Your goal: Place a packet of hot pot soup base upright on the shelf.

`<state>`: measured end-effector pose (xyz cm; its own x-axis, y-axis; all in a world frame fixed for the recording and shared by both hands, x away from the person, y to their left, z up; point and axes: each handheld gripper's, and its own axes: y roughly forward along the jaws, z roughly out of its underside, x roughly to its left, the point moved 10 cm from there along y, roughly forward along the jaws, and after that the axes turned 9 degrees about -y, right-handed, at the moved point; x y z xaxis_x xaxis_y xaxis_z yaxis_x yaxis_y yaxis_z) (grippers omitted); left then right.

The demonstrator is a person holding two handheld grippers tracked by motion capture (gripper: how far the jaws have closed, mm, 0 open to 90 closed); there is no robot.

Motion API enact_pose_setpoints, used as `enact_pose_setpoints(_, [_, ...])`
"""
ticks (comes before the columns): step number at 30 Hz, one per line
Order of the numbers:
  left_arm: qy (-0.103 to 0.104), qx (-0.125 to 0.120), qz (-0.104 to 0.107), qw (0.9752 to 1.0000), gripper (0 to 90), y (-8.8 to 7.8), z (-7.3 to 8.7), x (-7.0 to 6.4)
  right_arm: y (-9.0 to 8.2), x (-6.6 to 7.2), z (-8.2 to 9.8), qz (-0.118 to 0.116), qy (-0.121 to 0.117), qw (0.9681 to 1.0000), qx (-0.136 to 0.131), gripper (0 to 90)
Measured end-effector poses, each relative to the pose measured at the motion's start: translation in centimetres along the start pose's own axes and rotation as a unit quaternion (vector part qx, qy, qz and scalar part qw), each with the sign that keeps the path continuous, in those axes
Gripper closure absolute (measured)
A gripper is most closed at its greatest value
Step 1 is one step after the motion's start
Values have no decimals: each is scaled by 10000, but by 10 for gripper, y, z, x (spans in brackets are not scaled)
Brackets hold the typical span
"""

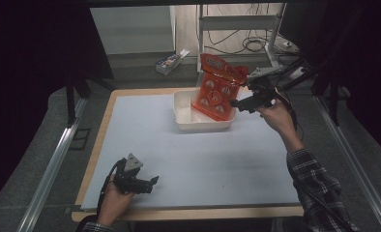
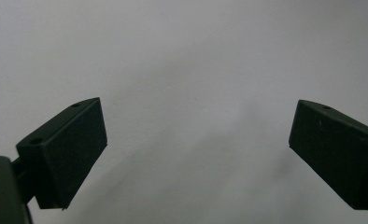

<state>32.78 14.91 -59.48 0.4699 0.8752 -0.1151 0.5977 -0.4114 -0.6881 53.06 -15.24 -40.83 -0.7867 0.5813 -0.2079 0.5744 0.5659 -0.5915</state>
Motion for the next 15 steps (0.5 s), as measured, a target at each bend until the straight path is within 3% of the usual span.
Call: enact_pose_setpoints(15, [37, -52, -22, 10000, 43, 0, -1, 0, -6, 25, 12, -199, -154, 9997, -57, 0])
